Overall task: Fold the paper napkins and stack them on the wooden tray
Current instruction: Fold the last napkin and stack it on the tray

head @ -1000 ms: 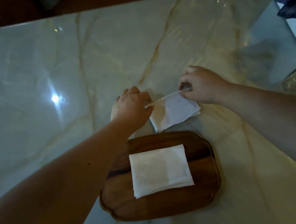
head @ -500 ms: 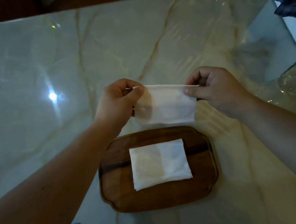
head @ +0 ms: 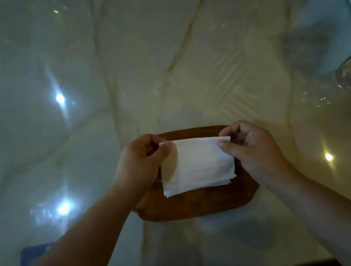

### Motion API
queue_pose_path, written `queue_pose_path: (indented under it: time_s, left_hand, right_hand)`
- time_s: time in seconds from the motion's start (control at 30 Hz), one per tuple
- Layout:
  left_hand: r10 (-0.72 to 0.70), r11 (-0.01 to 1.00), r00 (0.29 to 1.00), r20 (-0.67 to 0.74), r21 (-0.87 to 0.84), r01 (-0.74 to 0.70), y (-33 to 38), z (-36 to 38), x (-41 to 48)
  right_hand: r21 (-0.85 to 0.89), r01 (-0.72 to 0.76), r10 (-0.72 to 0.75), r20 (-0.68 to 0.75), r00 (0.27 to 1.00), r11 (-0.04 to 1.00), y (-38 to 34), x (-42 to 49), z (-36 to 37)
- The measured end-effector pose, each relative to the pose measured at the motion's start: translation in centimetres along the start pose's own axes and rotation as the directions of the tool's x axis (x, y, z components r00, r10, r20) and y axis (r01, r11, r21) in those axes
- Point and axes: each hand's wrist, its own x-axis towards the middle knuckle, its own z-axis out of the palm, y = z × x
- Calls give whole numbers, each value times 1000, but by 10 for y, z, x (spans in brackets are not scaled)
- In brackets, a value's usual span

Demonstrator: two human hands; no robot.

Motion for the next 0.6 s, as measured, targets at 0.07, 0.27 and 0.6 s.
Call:
queue_pose_path:
  time_s: [0.07, 0.27, 0.6]
  left_hand:
    - [-14, 1000, 1000, 2, 17, 14, -6, 1, -6]
    - [-12, 992, 999, 41, 123, 7, -17, 1, -11]
    - [25, 970, 1000, 13, 243, -27, -21, 2, -1]
  right_hand:
    - [-71, 11, -12, -12, 1000, 997, 3, -4, 5]
    - [-301, 64, -66, 3, 998, 951, 10, -6, 12]
    - [-508, 158, -161, 38, 986, 847, 9, -3, 17]
